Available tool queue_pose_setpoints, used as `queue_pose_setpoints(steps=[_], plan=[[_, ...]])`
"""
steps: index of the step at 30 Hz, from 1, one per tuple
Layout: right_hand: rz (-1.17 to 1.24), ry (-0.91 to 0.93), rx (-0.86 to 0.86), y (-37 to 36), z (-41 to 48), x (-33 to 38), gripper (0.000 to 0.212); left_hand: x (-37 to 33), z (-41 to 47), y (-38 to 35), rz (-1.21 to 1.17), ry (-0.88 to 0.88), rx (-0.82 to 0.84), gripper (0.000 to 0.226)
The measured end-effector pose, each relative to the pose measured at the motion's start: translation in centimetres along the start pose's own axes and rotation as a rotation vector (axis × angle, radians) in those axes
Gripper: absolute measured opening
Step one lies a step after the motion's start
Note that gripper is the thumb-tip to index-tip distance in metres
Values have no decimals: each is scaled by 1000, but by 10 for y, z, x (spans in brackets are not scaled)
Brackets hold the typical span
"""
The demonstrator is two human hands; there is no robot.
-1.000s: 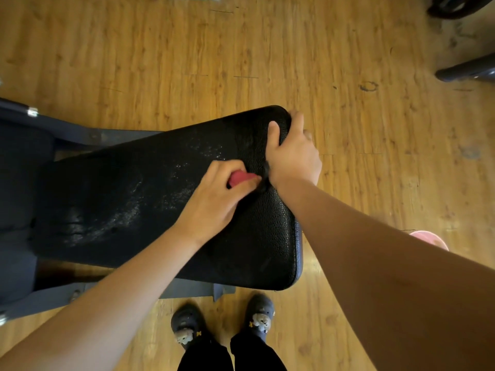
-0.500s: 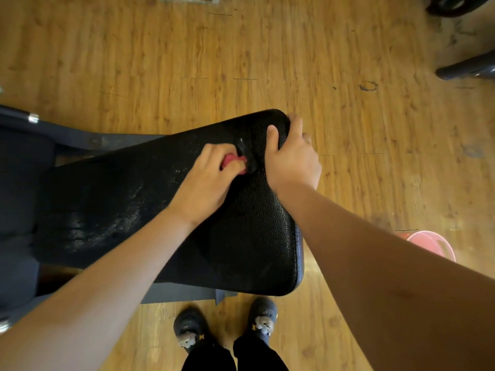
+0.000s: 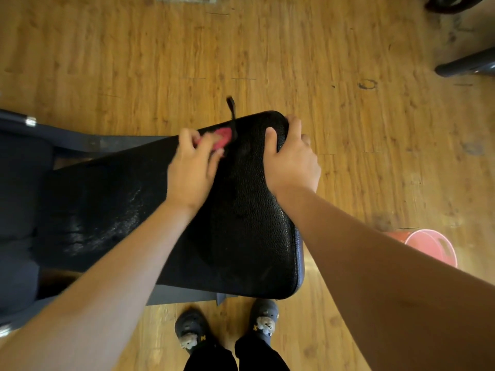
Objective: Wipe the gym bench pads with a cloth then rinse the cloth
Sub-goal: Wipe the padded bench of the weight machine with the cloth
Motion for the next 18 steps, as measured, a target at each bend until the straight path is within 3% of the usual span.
queue_pose_setpoints(steps=[3,12,18], plan=[[-3,4,-1,0,0,0,49,20,34,2,-68,145,36,26],[-1,4,-15,0,0,1,49,-49,-10,-2,-141,-70,69,30],[-12,-5,-13,2,0,1,49,-32,4,-3,-156,61,13,22]])
Point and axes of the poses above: each hand's wrist, its own z-axis towards the middle knuckle, its own y-axis out of the back of the hand, x = y × z, the point moved 10 cm from there along z, towards the middle knuckle, and after that the axes turned 15 degrees about y, right-handed, at the moved point
